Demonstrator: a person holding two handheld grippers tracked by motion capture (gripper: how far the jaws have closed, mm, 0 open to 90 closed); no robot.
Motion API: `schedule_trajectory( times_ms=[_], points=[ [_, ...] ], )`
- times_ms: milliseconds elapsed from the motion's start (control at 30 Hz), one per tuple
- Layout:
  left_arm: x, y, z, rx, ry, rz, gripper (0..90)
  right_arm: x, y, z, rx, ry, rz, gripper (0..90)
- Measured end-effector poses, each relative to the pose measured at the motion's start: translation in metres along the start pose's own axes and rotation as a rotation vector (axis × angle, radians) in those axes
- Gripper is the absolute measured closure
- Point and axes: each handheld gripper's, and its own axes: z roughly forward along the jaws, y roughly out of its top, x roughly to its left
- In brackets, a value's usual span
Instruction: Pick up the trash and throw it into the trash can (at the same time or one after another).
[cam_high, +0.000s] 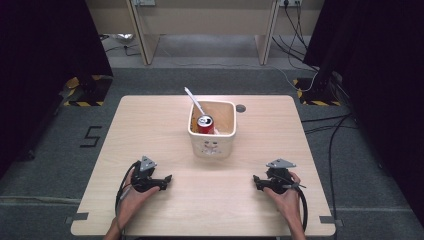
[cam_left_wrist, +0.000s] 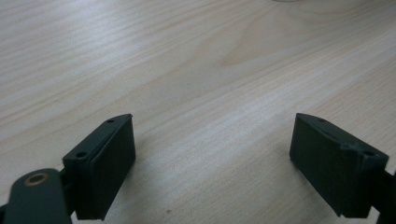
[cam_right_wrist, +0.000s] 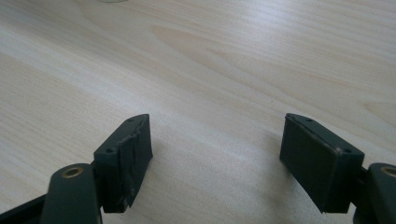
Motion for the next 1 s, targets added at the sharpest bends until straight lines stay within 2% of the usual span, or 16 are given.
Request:
schedule_trajectory(
  times_ms=[133,367,600,1000],
  points=[
    [0.000,0.000,0.000,0.000,0.000,0.000,13.4,0.002,-0.001,-0.002,0.004,-0.010,-0.013,24.4],
    [0.000,0.000,0.000,0.000,0.000,0.000,13.5,0.003,-0.008,-0.005,-0.014,-0.002,0.009,20.6],
    [0.000,0.000,0.000,0.000,0.000,0.000,13.5,0.006,-0.014,-0.006,-0.038,-0.005,0.008,15.3],
    [0.000,0.000,0.000,0.000,0.000,0.000,13.5,0.007,-0.016,-0.007,-0.040,-0.005,0.008,14.9]
  ],
)
